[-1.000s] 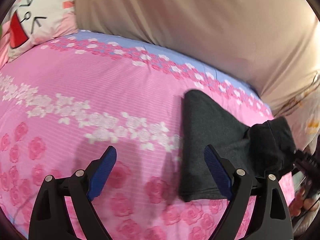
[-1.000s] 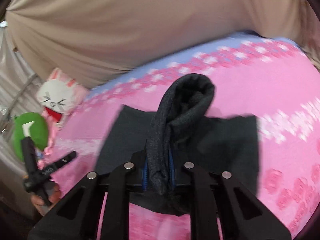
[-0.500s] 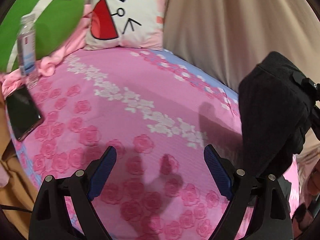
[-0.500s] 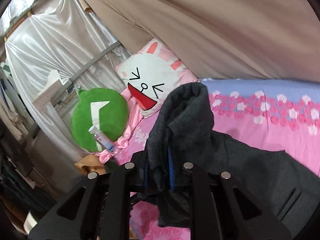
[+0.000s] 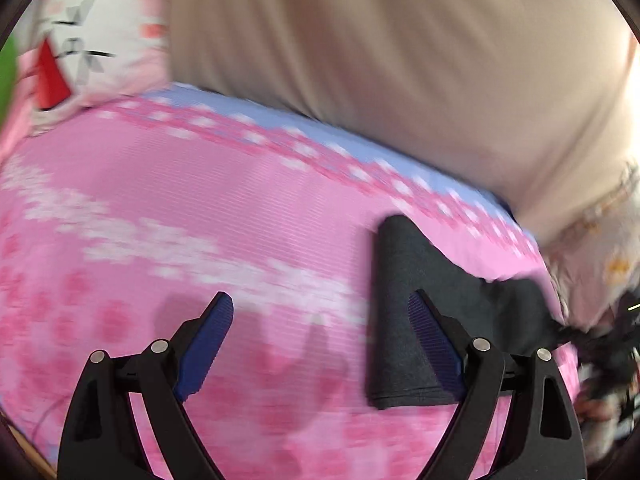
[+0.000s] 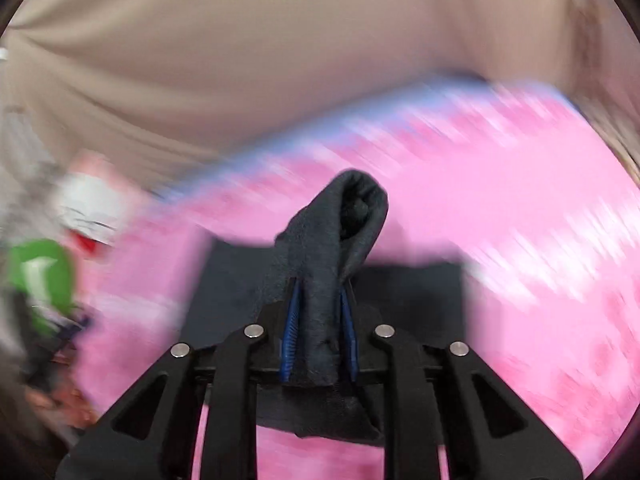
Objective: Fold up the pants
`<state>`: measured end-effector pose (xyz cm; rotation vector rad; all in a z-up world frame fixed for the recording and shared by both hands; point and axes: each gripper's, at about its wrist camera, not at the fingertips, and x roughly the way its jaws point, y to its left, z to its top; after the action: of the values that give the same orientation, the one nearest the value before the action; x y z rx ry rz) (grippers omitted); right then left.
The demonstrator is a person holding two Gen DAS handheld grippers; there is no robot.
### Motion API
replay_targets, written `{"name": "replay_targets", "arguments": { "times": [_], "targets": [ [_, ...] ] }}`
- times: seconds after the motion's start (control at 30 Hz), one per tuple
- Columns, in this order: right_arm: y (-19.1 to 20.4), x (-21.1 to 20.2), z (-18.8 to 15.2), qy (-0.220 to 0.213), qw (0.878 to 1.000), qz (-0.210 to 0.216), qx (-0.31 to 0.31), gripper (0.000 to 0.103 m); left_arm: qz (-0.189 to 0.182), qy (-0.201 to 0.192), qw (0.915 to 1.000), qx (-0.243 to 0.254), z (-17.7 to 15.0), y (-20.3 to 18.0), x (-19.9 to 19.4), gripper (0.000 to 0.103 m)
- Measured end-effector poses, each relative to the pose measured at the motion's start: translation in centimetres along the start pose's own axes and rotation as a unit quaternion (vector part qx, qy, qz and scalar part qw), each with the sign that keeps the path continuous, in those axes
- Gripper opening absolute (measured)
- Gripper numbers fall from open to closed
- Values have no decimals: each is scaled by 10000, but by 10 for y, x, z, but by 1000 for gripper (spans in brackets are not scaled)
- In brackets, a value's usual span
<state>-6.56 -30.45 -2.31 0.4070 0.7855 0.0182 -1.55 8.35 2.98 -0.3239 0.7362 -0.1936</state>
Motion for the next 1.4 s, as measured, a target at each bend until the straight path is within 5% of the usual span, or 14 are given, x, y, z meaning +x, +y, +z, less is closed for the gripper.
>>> {"name": "replay_targets", "arguments": {
  "times": [0.1, 0.27, 0.4, 0.47, 0.53, 0.67, 0.8, 1.0, 1.07, 1.1, 1.2, 1.27, 1.33, 1.4],
  "targets": [
    [-34, -22, -12, -384, 9959, 634, 524, 20, -209, 222, 9992, 272, -9, -44, 17, 87],
    [-3, -47, 4, -851, 9939, 665, -213, 20, -268, 444, 9958, 752, -25, -102, 38, 87],
    [14, -2, 14, -486, 9937, 836, -567, 20, -118, 650, 9920, 1075, -40, -129, 60, 87],
    [4, 41, 10, 6, 9974, 352, -636, 10, 57, 753, 9896, 1221, -47, -137, 69, 87],
    [-4, 34, 6, -143, 9977, 493, -443, 6, 229, 794, 9870, 1380, -52, -139, 73, 87],
    [-13, -2, -5, -432, 9983, 289, -271, 19, 570, 708, 9855, 1435, -49, -125, 72, 87],
    [-18, -11, -21, -360, 9986, 338, -190, 60, 373, 584, 9942, 825, -36, -87, 67, 87],
    [-18, 8, -39, -164, 9987, 462, -106, 57, 8, 1149, 9933, -126, -39, -40, 94, 87],
    [-15, 6, -38, -198, 9989, 402, -153, 33, -19, 1087, 9939, 161, -40, -50, 96, 68],
    [-12, 1, -36, -257, 9988, 362, -209, 24, -265, 1195, 9922, 237, -41, -55, 97, 31],
    [-3, -30, -32, -573, 9969, 471, -250, 14, -281, 1024, 9937, 363, -33, -66, 80, 16],
    [-3, -41, -32, -657, 9964, 466, -274, 15, -331, 1008, 9936, 383, -29, -66, 73, 27],
    [-7, -21, -35, -310, 9984, 117, -450, 22, -221, 1065, 9934, 366, -32, -64, 77, 78],
    [-17, -12, -42, -323, 9991, -160, -220, 57, 51, 1031, 9942, 307, -36, -60, 81, 79]
  ]
}}
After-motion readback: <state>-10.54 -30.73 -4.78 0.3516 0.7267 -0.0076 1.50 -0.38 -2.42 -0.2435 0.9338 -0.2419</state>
